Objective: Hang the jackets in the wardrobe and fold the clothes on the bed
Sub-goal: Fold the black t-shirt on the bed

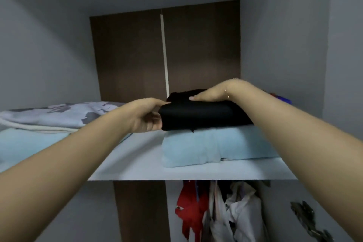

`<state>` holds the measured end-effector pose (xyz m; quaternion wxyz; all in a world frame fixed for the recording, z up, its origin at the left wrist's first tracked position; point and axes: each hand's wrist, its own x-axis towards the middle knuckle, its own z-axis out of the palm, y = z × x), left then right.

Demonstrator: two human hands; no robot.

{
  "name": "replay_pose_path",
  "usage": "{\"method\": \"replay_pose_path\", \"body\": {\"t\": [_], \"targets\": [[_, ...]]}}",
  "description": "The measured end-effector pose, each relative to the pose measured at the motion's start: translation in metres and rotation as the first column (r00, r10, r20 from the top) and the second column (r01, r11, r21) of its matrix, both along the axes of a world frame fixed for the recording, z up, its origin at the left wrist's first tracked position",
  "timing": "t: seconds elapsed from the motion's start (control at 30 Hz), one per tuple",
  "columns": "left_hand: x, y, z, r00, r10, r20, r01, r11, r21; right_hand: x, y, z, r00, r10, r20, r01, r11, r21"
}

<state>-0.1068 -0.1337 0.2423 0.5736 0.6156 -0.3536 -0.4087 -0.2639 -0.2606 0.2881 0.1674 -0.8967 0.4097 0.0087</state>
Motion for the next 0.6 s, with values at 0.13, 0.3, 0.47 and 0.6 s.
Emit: {"method": "replay_pose_path", "body": {"t": [0.13, 0.3, 0.47, 0.6], "targets": [[0.020, 0.030, -0.002, 0.980, 0.091, 0.177, -0.087, 0.996, -0.035, 0.005, 0.003, -0.019, 0.998, 0.036, 0.049, -0.034, 0.999, -0.039], [0.096, 0.092, 0.032, 0.866, 0.297, 0.402, -0.224, 0.950, -0.219, 0.032, 0.042, -0.008, 0.957, 0.059, 0.285, 0.076, 0.894, -0.441], [0.209, 0.139, 0.038, 0.530, 0.432, 0.730, -0.496, 0.856, -0.148, 0.117, 0.122, -0.030, 0.659, -0.017, 0.752, -0.269, 0.928, 0.257], [0.275, 0.154, 0.023, 0.405, 0.191, 0.894, -0.636, 0.761, 0.126, 0.166, 0.140, -0.069, 0.739, -0.271, 0.617, -0.260, 0.729, 0.633]]}}
